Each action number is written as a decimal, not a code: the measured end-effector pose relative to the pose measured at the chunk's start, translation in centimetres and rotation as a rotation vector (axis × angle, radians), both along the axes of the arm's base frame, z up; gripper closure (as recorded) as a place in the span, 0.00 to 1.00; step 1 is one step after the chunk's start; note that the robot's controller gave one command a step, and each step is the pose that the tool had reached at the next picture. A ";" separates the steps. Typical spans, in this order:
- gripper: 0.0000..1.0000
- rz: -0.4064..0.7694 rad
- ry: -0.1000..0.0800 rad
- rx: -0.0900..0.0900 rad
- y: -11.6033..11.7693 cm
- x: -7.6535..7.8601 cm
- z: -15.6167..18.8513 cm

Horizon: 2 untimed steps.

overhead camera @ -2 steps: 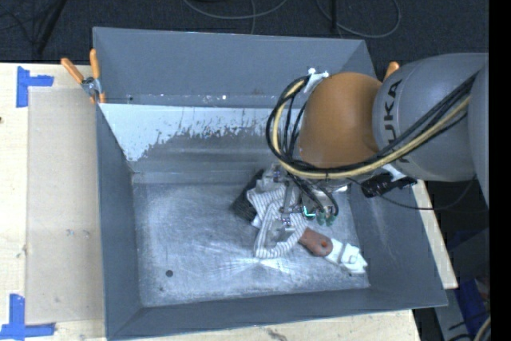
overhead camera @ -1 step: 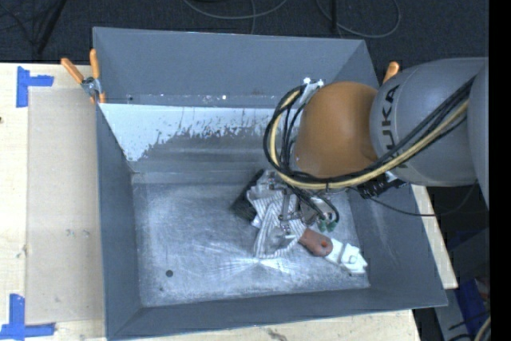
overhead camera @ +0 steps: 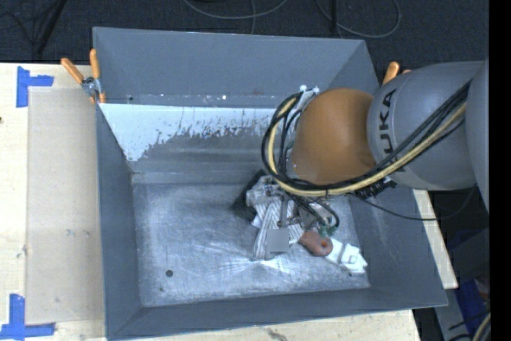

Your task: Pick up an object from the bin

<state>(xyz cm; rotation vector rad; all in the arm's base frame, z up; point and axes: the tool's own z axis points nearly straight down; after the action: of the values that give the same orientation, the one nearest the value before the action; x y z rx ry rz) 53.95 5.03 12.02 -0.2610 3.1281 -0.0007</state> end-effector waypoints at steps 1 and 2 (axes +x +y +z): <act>0.00 0.219 0.011 0.000 0.4 -0.1 -1.6; 1.00 0.464 0.012 0.001 -2.1 4.4 -4.1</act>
Offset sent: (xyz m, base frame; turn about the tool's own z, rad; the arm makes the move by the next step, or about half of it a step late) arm 0.0435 -0.0219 -0.0467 -0.4668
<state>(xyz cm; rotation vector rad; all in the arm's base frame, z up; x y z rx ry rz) 58.39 2.92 7.92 -0.9765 2.9959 0.0037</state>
